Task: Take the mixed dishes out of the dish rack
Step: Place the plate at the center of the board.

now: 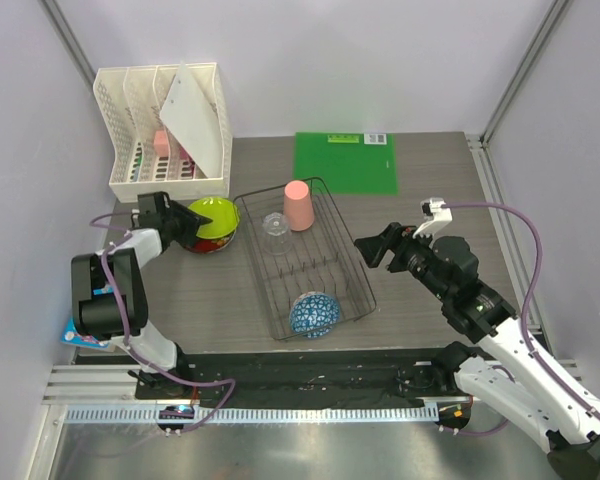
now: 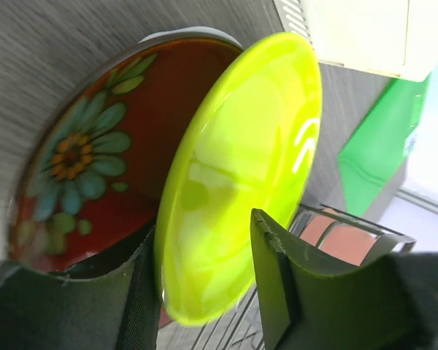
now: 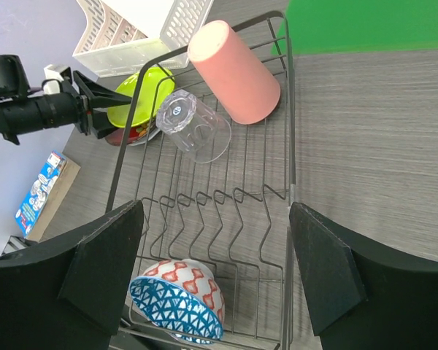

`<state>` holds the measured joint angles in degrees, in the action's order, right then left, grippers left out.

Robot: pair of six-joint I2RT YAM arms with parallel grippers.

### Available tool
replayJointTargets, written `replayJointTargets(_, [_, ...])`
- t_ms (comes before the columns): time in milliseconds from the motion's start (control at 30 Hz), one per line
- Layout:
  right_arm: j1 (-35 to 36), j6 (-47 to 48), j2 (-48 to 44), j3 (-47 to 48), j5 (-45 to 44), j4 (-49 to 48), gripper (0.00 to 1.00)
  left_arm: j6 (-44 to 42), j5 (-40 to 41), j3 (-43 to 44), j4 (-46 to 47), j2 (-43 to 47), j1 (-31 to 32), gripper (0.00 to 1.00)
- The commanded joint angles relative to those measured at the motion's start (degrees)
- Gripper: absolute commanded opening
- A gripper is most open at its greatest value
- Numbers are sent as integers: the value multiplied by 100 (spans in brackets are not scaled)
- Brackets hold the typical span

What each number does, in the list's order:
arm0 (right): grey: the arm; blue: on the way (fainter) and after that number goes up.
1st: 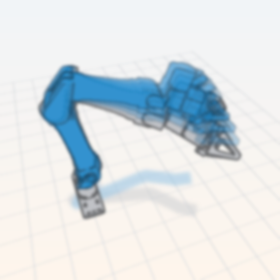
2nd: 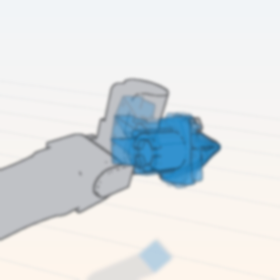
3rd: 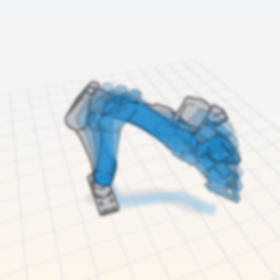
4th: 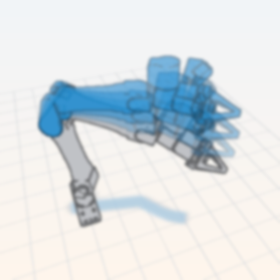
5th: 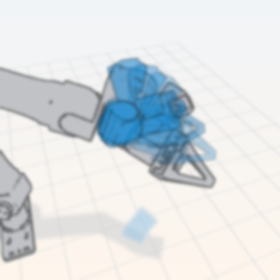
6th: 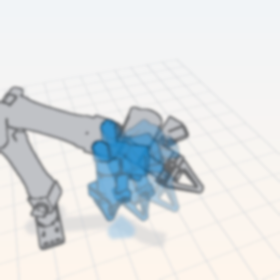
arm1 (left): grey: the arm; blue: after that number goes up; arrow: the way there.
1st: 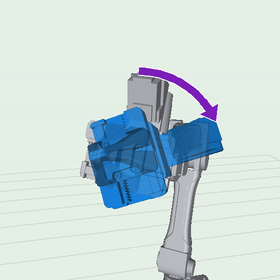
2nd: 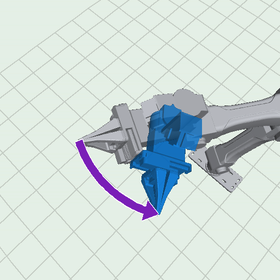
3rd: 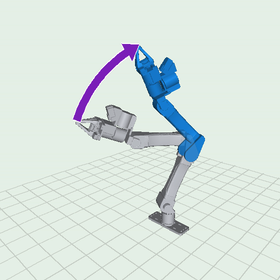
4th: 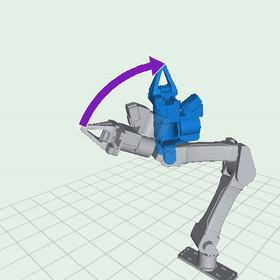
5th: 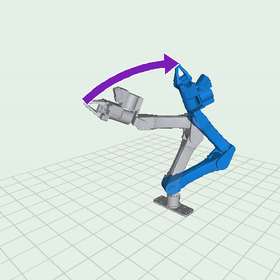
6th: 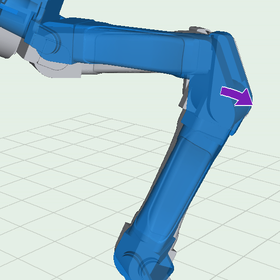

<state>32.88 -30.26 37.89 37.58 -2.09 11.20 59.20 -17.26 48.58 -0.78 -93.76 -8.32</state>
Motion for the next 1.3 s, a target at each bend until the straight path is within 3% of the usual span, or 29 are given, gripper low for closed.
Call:
replayJointTargets(0, [-1,29,17,-40,-20,-267,87,-479,293,406,-1194,331,-30,50])
replayJointTargets(233, [-10,-50,87,-76,59,-347,86,-708,671,697,-2364,630,-38,55])
replayJointTargets(500, [-10,-111,87,-146,130,-373,86,-620,768,513,-2787,973,-38,54])
replayJointTargets(767, [-10,-112,140,-163,138,-347,86,-567,1013,433,-2937,2545,14,55])
replayJointTargets(1067, [-10,38,842,231,121,-373,86,-857,1014,451,-2472,3504,1094,54])
replayJointTargets(1267, [-1,-15,1511,697,95,-382,84,-1358,1435,714,-2278,3085,2096,57])
